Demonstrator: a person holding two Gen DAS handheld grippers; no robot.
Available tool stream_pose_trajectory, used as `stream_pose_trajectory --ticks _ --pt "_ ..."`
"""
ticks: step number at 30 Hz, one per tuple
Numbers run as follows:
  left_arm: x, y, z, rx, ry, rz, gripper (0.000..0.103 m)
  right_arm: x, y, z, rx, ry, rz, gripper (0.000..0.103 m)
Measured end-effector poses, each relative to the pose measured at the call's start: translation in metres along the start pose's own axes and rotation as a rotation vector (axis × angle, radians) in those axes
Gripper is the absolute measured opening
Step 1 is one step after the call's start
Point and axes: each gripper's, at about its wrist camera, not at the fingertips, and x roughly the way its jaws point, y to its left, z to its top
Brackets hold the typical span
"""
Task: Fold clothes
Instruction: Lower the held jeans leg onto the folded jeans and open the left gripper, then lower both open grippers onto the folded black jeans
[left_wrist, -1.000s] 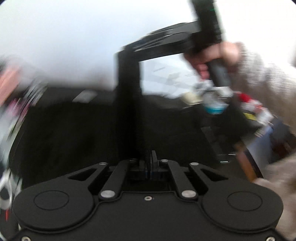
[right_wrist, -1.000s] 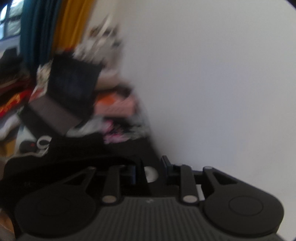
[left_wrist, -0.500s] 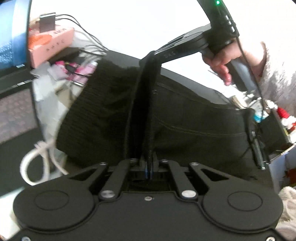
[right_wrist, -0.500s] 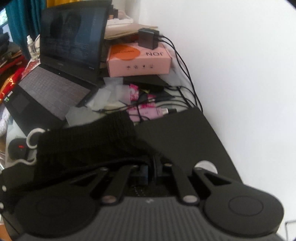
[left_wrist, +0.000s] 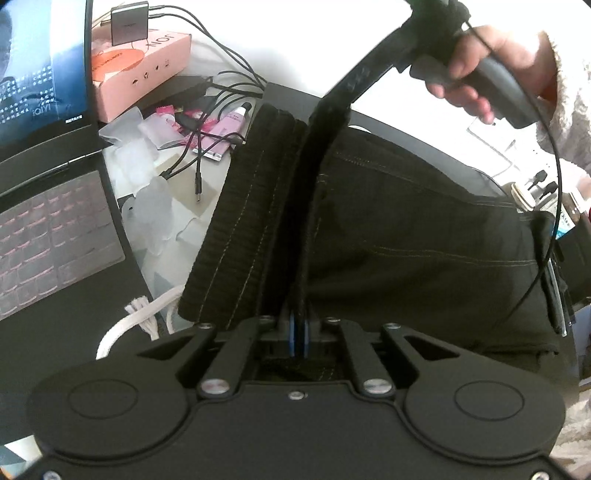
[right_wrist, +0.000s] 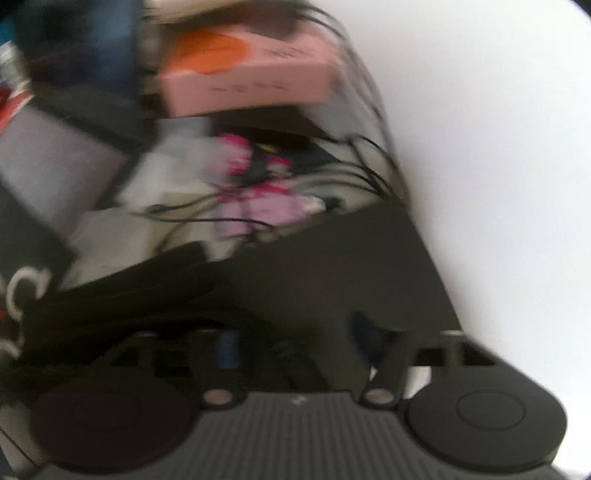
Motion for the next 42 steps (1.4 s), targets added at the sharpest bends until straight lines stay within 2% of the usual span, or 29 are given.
stream_pose_trajectory --ticks 2,3,4,5,7,9,11,13,15,18,20,21,22,24,27,28,30,33,36,38,40,42 --pt "-0.007 -0.002 0.004 0.005 -0.014 0.028 0.01 -0.01 -0.011 0.001 0.051 0.008 0.035 0.073" --pt "-0.012 -0.003 0.006 0.008 -0.025 0.046 0.016 -0.015 -0.015 0.002 0.075 0.008 0.051 0.073" --pt "-0.018 -0.003 0.008 0.007 -0.049 0.083 0.038 -0.025 -0.018 -0.001 0.082 -0.015 0.056 0.073" --pt "-0.024 -0.003 0.009 0.008 -0.069 0.11 0.053 -0.035 -0.02 -0.005 0.085 -0.039 0.069 0.073" --pt "-0.029 -0.001 0.013 0.015 -0.081 0.141 0.05 -0.052 -0.025 -0.013 0.096 -0.073 0.095 0.073" --pt "-0.026 -0.001 0.018 0.006 -0.065 0.16 0.049 -0.061 -0.026 -0.016 0.106 -0.076 0.084 0.075" --pt "-0.025 -0.005 0.023 0.005 -0.063 0.18 0.04 -0.059 -0.013 -0.015 0.022 -0.049 -0.007 0.087" --pt "-0.032 -0.021 0.027 0.042 -0.113 0.185 0.04 -0.054 0.0 -0.013 -0.057 -0.036 -0.08 0.087" --pt "-0.038 -0.041 0.031 0.069 -0.167 0.133 0.04 -0.046 0.0 -0.007 -0.017 -0.031 -0.07 0.087" --pt "-0.025 -0.069 0.035 0.093 -0.191 0.011 0.045 -0.035 -0.004 0.005 0.072 -0.036 -0.044 0.087" --pt "0.001 -0.077 0.036 0.08 -0.153 -0.008 0.045 -0.029 -0.006 0.01 0.13 -0.052 -0.047 0.087" --pt "0.018 -0.078 0.036 0.072 -0.118 0.019 0.044 -0.029 -0.009 0.011 0.176 -0.068 -0.027 0.086" --pt "0.031 -0.076 0.034 0.066 -0.088 0.053 0.043 -0.034 -0.013 0.011 0.217 -0.101 0.003 0.086" --pt "0.049 -0.067 0.03 0.047 -0.047 0.121 0.039 -0.056 -0.026 0.005 0.298 -0.224 0.071 0.086" --pt "0.05 -0.046 0.026 -0.035 -0.055 0.115 0.032 -0.101 -0.056 -0.017 0.391 -0.406 0.113 0.086" --pt "0.046 -0.04 0.027 -0.062 -0.062 0.102 0.032 -0.118 -0.068 -0.028 0.425 -0.461 0.12 0.087" --pt "0.037 -0.037 0.029 -0.079 -0.083 0.1 0.032 -0.146 -0.09 -0.063 0.446 -0.515 0.161 0.087" --pt "0.021 -0.044 0.03 -0.076 -0.123 0.077 0.04 -0.177 -0.112 -0.147 0.4 -0.54 0.183 0.087" --pt "0.006 -0.063 0.022 -0.033 -0.165 0.031 0.047 -0.188 -0.116 -0.259 0.365 -0.496 0.057 0.089" --pt "0.006 -0.075 0.014 0.009 -0.176 0.023 0.051 -0.183 -0.108 -0.328 0.432 -0.426 -0.064 0.089" --pt "0.013 -0.088 0.004 0.059 -0.162 0.051 0.051 -0.175 -0.094 -0.399 0.524 -0.359 -0.19 0.089" --pt "0.028 -0.094 0.0 0.077 -0.11 0.068 0.052 -0.167 -0.063 -0.457 0.564 -0.329 -0.288 0.089"
